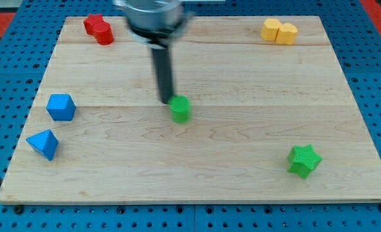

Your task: Move the green circle to the bottom center

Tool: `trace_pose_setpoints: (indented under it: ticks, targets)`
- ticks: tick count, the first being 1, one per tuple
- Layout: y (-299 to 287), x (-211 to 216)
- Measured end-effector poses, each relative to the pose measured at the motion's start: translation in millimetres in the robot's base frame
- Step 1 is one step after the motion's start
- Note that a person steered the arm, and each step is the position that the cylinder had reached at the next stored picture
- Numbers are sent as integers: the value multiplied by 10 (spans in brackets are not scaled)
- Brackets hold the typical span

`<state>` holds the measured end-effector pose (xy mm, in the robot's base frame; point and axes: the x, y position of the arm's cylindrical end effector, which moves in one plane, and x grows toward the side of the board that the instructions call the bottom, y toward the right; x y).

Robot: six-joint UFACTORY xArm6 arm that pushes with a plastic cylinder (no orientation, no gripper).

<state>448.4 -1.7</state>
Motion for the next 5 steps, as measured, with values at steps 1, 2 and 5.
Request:
trace_pose_setpoints:
  ticks: [1,2,5]
  targets:
    - [726,574]
    - [1028,710]
    - [157,1483]
